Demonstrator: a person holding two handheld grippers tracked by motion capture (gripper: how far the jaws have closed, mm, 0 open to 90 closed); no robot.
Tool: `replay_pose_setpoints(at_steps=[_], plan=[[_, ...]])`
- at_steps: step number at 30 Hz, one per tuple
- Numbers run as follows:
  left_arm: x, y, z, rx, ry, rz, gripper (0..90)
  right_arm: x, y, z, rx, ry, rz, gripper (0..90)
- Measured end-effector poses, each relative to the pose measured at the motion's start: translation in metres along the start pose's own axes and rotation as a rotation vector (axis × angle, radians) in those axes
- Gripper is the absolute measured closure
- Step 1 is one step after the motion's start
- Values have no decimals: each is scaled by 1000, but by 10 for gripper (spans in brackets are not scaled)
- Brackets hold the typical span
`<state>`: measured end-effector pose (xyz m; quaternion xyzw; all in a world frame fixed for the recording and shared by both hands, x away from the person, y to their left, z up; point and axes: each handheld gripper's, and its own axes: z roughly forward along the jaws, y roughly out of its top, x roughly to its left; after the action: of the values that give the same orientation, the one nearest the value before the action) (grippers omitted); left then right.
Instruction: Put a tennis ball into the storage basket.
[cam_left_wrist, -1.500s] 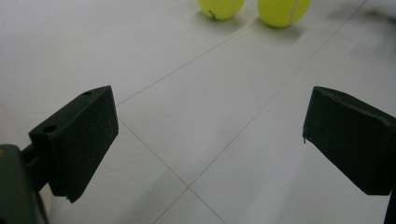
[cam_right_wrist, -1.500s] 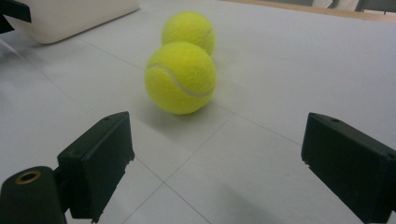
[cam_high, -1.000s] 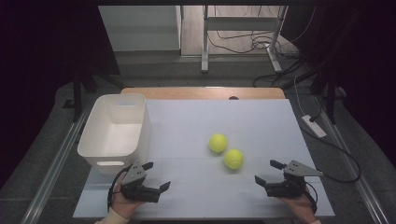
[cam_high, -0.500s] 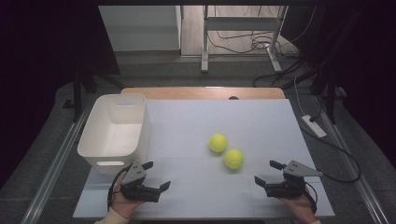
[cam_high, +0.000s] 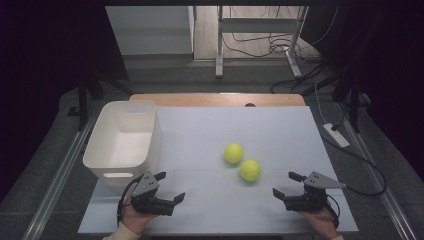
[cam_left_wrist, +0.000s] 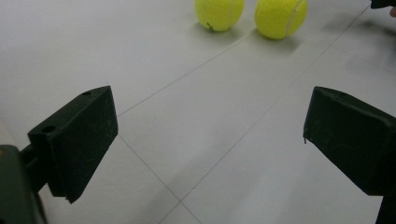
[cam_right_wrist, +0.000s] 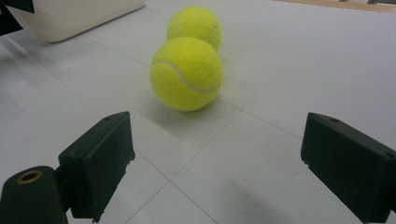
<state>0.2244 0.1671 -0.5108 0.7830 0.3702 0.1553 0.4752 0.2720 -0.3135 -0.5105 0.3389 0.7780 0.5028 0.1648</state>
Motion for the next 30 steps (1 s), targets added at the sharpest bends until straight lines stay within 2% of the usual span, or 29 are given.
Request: replay_pose_setpoints(at_steps=[9,20,30], plan=[[-5,11,1,6,6,-1,38,0,0,1,-2,12,-1,95],[-7,28,6,22,-14,-8,40,-1,0,2,-3,10,3,96],[-12,44,19,34,-50,14,41,-2,0,4,0,6,8,98]])
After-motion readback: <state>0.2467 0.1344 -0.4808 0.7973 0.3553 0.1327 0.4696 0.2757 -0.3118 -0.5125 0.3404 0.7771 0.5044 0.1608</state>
